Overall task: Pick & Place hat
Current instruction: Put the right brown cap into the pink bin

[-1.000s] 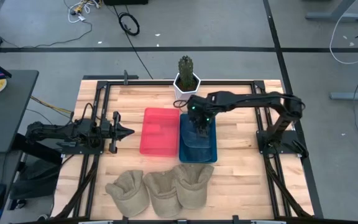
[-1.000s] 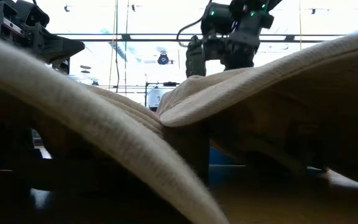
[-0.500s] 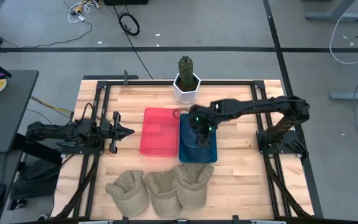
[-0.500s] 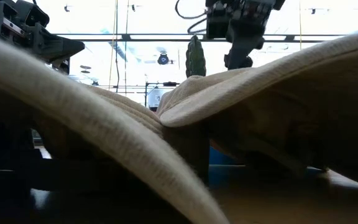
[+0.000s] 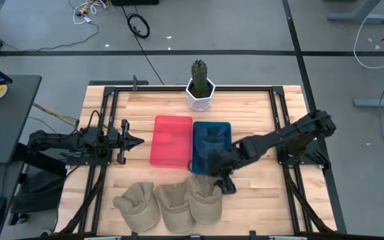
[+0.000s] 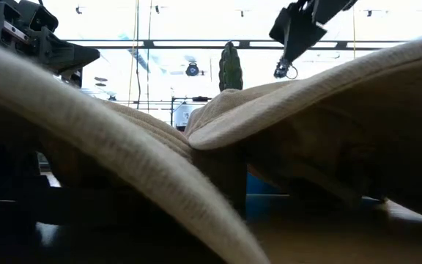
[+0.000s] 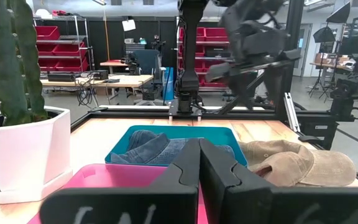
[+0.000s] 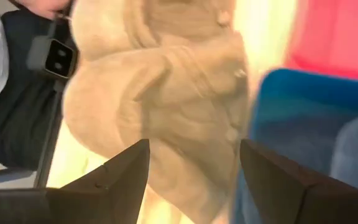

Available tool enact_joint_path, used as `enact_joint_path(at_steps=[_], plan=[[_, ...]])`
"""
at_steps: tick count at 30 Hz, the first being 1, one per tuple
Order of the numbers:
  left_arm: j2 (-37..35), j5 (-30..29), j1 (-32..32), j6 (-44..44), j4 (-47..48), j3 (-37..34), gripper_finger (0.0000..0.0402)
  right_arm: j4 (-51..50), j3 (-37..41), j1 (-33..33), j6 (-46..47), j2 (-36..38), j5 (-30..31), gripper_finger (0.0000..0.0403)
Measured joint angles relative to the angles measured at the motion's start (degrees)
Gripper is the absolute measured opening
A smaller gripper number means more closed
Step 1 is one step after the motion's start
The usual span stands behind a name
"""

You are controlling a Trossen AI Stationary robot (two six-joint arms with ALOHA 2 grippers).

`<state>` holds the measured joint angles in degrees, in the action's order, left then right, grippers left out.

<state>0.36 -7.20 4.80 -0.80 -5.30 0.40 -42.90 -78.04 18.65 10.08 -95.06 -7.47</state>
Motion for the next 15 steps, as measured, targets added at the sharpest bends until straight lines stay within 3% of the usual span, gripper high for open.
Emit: enact_joint_path(at_steps=[9,15], plan=[[0.0,0.0,0.0,0.0,0.0,0.0,0.0003,4.1,-0.1,3.2,3.2,-1.9,-0.3,0.0254],[0.0,0.0,0.0,0.0,0.1,0.0,0.0003,7.6,-0.1,3.6,3.0,-6.5,-6.3,0.0254]])
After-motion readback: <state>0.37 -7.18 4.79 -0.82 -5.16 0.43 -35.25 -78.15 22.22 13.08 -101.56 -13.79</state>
